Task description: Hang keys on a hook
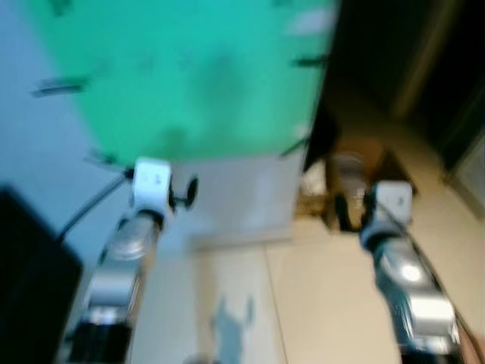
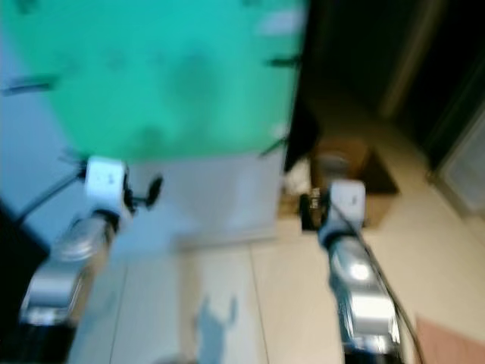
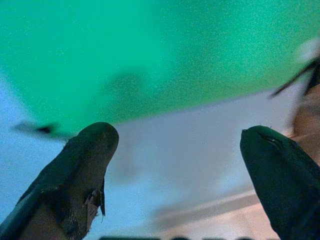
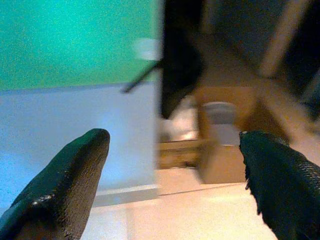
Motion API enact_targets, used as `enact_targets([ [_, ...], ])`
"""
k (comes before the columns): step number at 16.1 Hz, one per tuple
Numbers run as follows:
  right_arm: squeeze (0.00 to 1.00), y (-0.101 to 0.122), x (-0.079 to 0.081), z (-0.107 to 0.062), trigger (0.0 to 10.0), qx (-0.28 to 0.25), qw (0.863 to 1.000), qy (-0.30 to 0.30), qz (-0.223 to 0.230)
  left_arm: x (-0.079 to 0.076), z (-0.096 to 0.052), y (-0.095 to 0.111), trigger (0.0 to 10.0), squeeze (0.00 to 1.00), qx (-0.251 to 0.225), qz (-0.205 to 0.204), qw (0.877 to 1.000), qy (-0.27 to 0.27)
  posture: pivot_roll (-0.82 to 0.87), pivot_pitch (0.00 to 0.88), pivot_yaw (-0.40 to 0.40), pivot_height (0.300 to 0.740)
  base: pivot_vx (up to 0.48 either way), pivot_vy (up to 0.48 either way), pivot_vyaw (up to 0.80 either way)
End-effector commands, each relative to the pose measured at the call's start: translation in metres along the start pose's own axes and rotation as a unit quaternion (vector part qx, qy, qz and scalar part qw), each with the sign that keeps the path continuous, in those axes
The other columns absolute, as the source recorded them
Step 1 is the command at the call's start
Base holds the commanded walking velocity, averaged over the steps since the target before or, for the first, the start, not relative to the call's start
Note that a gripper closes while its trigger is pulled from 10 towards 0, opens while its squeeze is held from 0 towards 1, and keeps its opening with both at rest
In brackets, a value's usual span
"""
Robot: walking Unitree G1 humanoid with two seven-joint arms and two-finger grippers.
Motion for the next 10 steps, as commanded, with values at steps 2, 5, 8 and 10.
enact_targets([
  [2,1.0,0.0028,-0.004,0.0005,10.0,-0.004,1.0,-0.008,-0.005,-0.0046,0.0018,0.0009,10.0,0.0,0.0,0.006,1.0,-0.009,-0.12,0.0,0.051,0.74,0.0,0.0,0.8],
  [5,1.0,0.006,-0.0088,0.0022,10.0,-0.017,0.999,-0.038,-0.019,-0.0027,0.0014,-0.0003,10.0,0.04,0.003,-0.003,1.0,-0.003,-0.12,0.0,0.052,0.74,0.0,0.0,0.17],
  [8,1.0,0.0075,-0.0086,0.0035,10.0,-0.026,0.998,-0.046,-0.036,-0.0006,0.0005,-0.0033,10.0,0.03,0.009,-0.01,1.0,-0.007,-0.11,0.0,0.053,0.74,0.196,0.0,0.0],
  [10,1.0,0.0057,-0.0111,0.0029,10.0,-0.021,0.998,-0.048,-0.029,-0.0033,-0.0013,-0.0044,10.0,0.0,0.011,-0.01,1.0,-0.015,-0.11,0.0,0.051,0.74,0.334,0.0,0.0],
])
Point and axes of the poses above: a point about 5 cm out from each wrist's last joint towards the gripper, its own z axis pointing out of the wrist towards the gripper, its own y axis along the axis of the wrist's last joint, x = y × z, the point moved 3 cm from there along z, pointing out of the wrist towards the gripper, and after that the axes turned 10 degrees about z, right-handed, at the moved point
